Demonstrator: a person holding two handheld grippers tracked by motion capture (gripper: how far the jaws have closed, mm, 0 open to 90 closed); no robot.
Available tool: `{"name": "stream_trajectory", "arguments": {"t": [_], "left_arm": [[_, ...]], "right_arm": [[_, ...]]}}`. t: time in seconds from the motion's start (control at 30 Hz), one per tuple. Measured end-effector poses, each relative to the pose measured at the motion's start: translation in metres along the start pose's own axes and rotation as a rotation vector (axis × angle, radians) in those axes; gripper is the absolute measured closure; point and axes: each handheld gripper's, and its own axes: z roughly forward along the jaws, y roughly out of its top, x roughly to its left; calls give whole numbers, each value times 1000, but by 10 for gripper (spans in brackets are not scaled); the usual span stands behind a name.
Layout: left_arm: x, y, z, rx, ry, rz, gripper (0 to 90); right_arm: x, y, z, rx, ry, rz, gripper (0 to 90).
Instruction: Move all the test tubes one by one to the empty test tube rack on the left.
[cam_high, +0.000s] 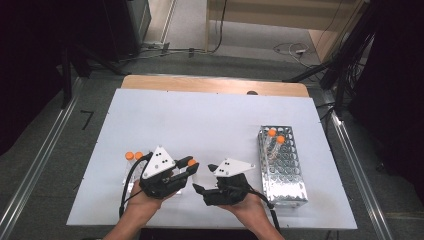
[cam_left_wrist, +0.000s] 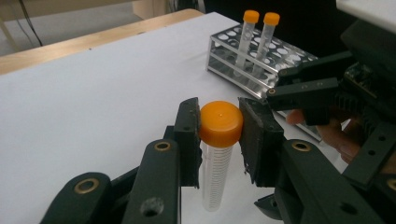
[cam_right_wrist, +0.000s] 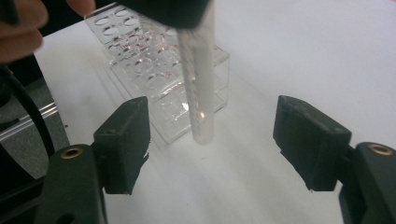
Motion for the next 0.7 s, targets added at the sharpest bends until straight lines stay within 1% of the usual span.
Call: {"name": "stream_trajectory", "arguments": {"t": [0.2,0.33,0.53,0.7], "left_arm": [[11,8,-17,-33,38,-21,703],[23,11,-29,-52,68,-41,702],[37,9,-41,-67,128,-56,702],[45,7,-48,-71,155,-68,702]], "right_arm": [[-1,-2,-1,2,-11,15,234],[-1,-2,0,3,-14,15,233],[-1,-2,-1,1,-19,24,233],[-2,-3,-2,-5,-21,23,235]]}}
